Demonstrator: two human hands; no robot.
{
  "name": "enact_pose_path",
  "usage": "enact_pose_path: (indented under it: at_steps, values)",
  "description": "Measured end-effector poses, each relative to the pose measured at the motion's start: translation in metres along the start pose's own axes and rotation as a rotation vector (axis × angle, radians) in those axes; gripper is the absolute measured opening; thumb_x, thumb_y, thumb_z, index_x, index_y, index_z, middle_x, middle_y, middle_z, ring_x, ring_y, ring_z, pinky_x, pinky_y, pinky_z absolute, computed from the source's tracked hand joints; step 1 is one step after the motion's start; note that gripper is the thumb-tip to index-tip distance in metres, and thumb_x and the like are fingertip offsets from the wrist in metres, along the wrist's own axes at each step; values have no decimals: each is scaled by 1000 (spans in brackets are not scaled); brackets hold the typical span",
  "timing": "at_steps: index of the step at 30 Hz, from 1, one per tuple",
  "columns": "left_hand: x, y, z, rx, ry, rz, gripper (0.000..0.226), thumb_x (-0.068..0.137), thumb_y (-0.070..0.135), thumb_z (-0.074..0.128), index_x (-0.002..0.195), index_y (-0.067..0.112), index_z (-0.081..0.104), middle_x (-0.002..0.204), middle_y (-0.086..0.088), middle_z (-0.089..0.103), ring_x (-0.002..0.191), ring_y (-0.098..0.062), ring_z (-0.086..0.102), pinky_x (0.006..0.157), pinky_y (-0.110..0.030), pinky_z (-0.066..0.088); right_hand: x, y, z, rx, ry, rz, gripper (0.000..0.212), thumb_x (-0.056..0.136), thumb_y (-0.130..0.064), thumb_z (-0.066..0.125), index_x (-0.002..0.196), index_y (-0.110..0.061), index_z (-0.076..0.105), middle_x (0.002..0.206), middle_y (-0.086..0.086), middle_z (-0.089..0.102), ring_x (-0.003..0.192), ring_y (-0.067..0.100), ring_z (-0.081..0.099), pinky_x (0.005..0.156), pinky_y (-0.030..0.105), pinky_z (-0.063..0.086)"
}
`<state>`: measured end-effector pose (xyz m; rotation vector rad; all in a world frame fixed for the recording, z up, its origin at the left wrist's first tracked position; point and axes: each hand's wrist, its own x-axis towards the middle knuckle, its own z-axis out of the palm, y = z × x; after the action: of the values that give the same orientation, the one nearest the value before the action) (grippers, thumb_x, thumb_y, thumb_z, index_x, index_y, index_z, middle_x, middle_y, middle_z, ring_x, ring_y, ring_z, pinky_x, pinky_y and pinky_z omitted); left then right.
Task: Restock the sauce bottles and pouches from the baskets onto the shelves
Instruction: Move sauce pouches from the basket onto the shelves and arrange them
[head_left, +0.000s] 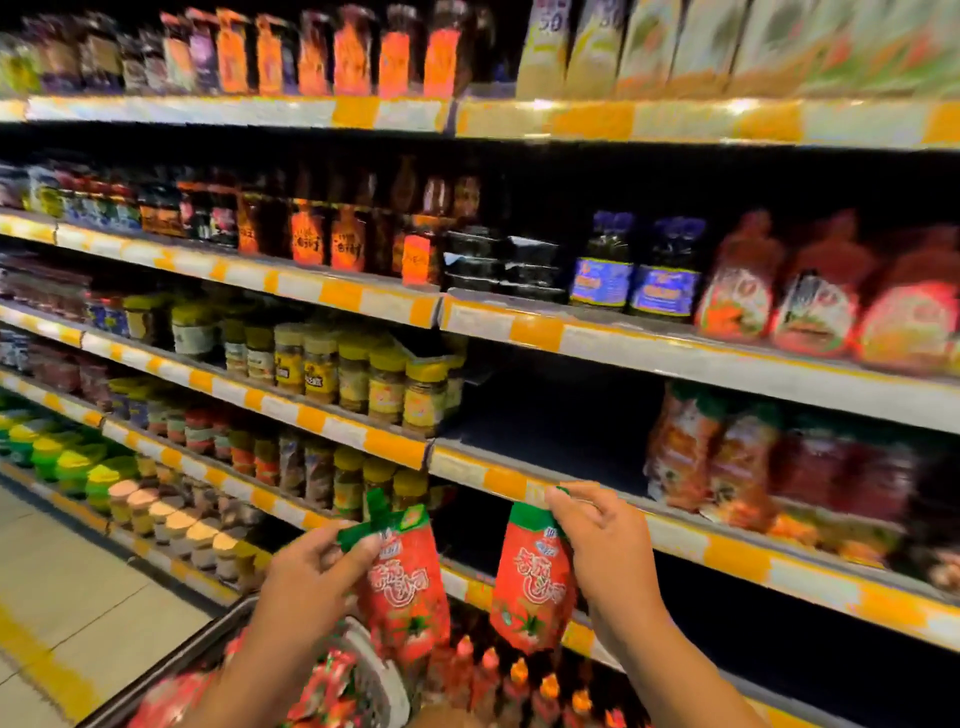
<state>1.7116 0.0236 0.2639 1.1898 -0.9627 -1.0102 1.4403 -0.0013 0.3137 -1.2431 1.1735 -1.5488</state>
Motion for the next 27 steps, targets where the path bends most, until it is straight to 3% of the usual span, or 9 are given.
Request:
enact_pose_path:
  at_steps: [2, 5, 8, 11, 13, 17, 21, 23, 27]
  values:
    - [17, 13, 30, -2, -66, 9, 12, 89, 25, 79, 96, 24, 69, 85, -5, 63, 80, -20, 66, 69, -41, 51, 13, -6, -21, 7, 28, 4, 14, 93, -28, 76, 96, -15, 71, 83, 14, 77, 76, 30, 75, 62, 38, 57]
    - [44, 31, 73, 42, -136, 52, 11, 93, 18, 75, 87, 27, 77, 73, -2, 74, 68, -11, 70, 65, -39, 55, 40, -10, -41, -10, 86, -29, 8, 93, -28, 77, 88, -22, 75, 80, 14, 76, 71, 24, 75, 57, 31, 57]
    - [78, 41, 108, 87, -181, 69, 7, 96, 18, 71, 95, 12, 73, 81, -8, 77, 69, -9, 72, 56, -27, 57, 74, -12, -51, -20, 153, -58, 8, 91, -26, 78, 89, -21, 75, 77, 7, 77, 67, 16, 74, 53, 26, 54]
    - [113, 51, 137, 64, -191, 86, 9, 96, 20, 71, 97, 11, 73, 87, -11, 78, 78, -16, 73, 66, -33, 57, 109, -17, -54, -34, 180, -80, 10, 90, -30, 79, 93, -21, 75, 80, 1, 78, 70, 13, 75, 54, 23, 55]
    - [135, 56, 152, 56, -209, 79, 11, 95, 24, 73, 97, 14, 75, 91, -7, 79, 84, -17, 73, 73, -38, 56, 133, -19, -51, -49, 176, -83, 11, 89, -32, 80, 94, -24, 77, 82, -2, 79, 74, 13, 76, 58, 27, 57]
    - [171, 57, 175, -15, -208, 66, 13, 92, 25, 76, 99, 14, 77, 92, -5, 79, 79, -15, 74, 57, -26, 54, 174, -17, -39, 27, 214, -79, 10, 88, -27, 82, 95, -22, 78, 85, 1, 80, 83, 21, 77, 73, 38, 61]
    - [199, 54, 194, -47, -172, 78, 10, 93, 25, 76, 92, 15, 75, 88, -2, 79, 77, -13, 74, 53, -19, 52, 204, -12, -28, 103, 265, -125, 9, 86, -22, 84, 92, -28, 80, 94, -8, 80, 95, 12, 75, 84, 28, 55]
    - [211, 50, 199, -61, -142, 84, 6, 94, 20, 74, 96, 15, 74, 89, -2, 79, 82, -16, 73, 57, -23, 54, 213, -9, -24, 104, 270, -153, 14, 86, -18, 83, 89, -32, 80, 96, -11, 80, 95, 7, 74, 82, 21, 53]
    - [225, 29, 203, -18, -126, 82, 19, 95, 6, 67, 100, 23, 72, 100, -3, 78, 96, -21, 72, 76, -36, 59, 223, 10, -22, 14, 288, -177, 21, 87, -15, 83, 87, -34, 77, 90, -13, 77, 93, 9, 73, 84, 24, 56]
